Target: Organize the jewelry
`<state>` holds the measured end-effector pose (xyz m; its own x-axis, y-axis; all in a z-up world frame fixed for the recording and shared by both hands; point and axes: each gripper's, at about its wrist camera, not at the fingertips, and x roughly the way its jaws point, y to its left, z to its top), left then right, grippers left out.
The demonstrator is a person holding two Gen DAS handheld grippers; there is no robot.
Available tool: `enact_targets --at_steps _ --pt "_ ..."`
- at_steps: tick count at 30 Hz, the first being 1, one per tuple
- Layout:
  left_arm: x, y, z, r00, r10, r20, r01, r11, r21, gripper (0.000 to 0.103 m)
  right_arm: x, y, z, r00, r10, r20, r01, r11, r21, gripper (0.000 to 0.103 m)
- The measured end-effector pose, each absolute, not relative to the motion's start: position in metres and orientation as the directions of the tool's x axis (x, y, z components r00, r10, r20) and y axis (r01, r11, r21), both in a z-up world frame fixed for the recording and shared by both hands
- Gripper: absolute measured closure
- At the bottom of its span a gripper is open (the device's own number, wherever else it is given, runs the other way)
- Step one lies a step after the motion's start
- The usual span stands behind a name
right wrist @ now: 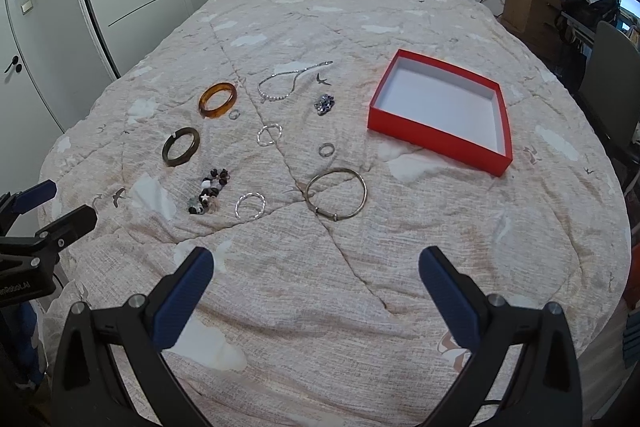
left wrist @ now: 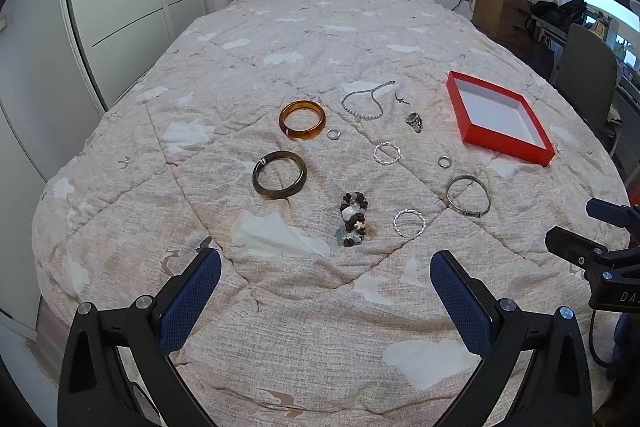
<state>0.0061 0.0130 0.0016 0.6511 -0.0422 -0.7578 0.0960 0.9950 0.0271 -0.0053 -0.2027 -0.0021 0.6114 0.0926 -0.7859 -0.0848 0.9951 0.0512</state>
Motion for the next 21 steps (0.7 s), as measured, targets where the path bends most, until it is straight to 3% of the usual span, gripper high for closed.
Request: enact_targets --at_steps 21 --pt "0.0098 0.0143 0.0005 0.654 0.006 -0.756 0.076 0.994 0.074 0.001 -0.004 -0.207 0.0001 0.61 0.116 -0.784 -0.099 0.993 0.07 0.001"
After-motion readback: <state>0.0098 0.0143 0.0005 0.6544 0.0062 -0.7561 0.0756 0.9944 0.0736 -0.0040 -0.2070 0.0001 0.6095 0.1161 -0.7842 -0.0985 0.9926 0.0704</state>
